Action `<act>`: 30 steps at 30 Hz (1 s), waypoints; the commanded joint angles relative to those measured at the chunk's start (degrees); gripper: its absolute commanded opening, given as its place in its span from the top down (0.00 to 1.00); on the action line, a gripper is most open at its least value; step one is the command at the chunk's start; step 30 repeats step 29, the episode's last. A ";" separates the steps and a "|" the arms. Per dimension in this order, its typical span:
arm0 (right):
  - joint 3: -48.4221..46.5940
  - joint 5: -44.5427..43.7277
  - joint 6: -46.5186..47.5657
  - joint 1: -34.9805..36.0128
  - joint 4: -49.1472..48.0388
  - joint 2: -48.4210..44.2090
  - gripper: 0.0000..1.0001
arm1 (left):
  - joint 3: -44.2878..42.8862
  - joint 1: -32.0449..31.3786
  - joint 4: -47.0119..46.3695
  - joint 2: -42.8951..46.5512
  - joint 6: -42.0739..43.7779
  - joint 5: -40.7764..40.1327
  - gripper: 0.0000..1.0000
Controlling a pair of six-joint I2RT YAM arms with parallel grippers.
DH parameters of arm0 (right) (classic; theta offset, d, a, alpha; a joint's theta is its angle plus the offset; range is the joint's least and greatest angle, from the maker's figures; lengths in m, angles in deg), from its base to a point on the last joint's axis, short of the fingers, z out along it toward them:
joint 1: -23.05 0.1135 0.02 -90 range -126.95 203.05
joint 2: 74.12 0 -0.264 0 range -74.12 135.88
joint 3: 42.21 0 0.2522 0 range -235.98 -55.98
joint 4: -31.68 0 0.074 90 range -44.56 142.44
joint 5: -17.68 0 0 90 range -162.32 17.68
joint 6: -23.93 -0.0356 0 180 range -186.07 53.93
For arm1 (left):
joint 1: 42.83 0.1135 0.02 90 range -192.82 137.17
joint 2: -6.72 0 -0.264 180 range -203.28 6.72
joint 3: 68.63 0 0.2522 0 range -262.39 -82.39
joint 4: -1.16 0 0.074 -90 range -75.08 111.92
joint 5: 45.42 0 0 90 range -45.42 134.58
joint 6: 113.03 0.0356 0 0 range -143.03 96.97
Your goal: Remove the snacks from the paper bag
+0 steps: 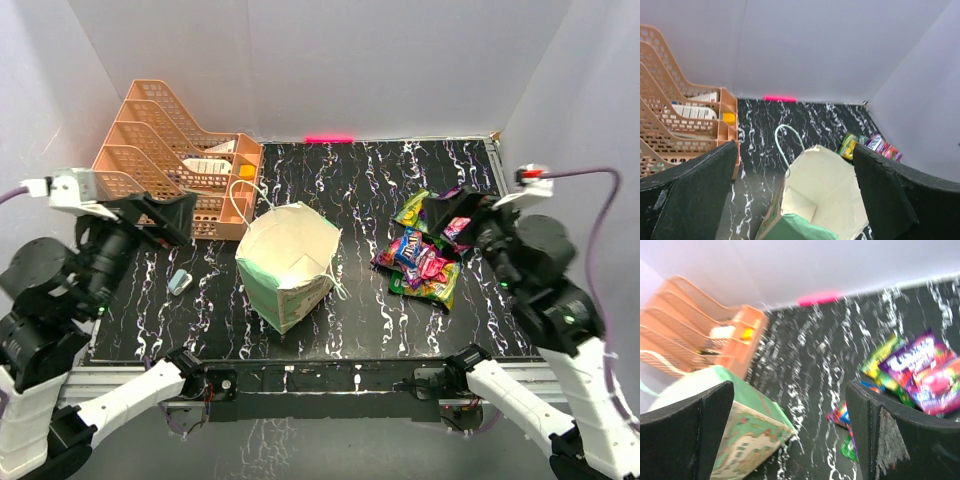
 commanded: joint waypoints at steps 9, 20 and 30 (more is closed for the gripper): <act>-35.42 6.39 10.73 -0.28 13.87 1.23 0.02 | -7.30 -0.26 -0.54 2.64 1.90 0.81 0.01; -37.31 3.87 11.75 -0.28 11.14 2.22 0.02 | -5.69 -0.27 -5.12 2.96 2.77 1.26 0.02; -34.58 -3.04 9.57 -0.31 12.07 1.58 0.02 | -2.13 -0.26 -6.00 4.22 0.67 1.37 0.02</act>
